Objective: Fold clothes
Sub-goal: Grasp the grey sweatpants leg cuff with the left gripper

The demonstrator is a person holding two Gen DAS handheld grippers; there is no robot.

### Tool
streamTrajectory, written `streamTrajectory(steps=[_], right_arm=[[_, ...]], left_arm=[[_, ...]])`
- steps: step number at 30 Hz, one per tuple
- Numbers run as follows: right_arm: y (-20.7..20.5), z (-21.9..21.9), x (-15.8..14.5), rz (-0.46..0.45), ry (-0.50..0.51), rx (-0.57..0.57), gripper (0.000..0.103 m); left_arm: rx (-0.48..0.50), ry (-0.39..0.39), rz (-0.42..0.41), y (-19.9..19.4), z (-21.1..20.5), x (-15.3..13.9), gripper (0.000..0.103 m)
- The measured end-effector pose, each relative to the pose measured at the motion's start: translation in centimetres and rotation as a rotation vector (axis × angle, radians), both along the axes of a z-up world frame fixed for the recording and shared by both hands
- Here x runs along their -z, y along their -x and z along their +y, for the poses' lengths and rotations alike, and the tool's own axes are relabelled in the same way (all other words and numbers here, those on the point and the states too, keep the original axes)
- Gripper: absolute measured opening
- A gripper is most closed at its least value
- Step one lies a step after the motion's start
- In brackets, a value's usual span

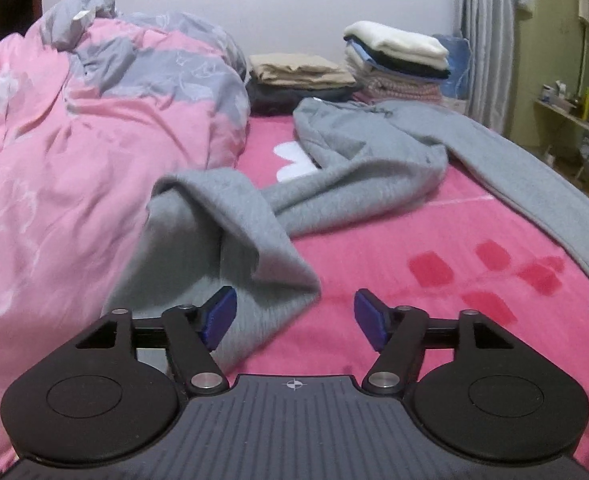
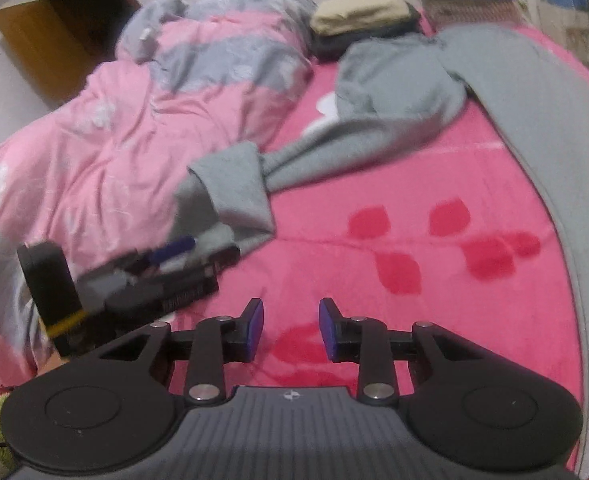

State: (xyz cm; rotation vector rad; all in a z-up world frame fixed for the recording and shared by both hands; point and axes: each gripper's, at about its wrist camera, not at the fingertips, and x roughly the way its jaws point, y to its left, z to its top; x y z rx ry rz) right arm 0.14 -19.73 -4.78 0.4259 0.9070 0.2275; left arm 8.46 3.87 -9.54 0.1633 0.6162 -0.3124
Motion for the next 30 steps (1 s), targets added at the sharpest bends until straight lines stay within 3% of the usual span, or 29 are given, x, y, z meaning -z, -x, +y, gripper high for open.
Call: streamTrajectory(steps=[6,9,20,26,30], right_arm=[[-0.2,-0.7,1.1,0.026,-0.009,0.015,0.033],[-0.1,-0.6,1.6,0.037,-0.003,0.004,0.033],[0.9,-1.3,1.8,0.041,-0.020,0.030,0.033],[1.6,-1.7,1.3,0.024,-0.021,0.050,0.033],[1.9,-1.9,0.7,0.006,-0.028,0.057,0.033]], left_arm=[[-0.084,-0.015,0.001,-3.2,-0.7,1.0,0.068],[-0.101,-0.008,0.012,-4.1,-0.6,1.4,0.063],[-0.117,0.068,0.048,-4.9,0.3,1.4,0.010],[-0.100,0.128,0.021,-3.7,0.8,-0.7,0.005],[-0.049,0.269,0.025,-2.0,2.3,-3.5,0.004]])
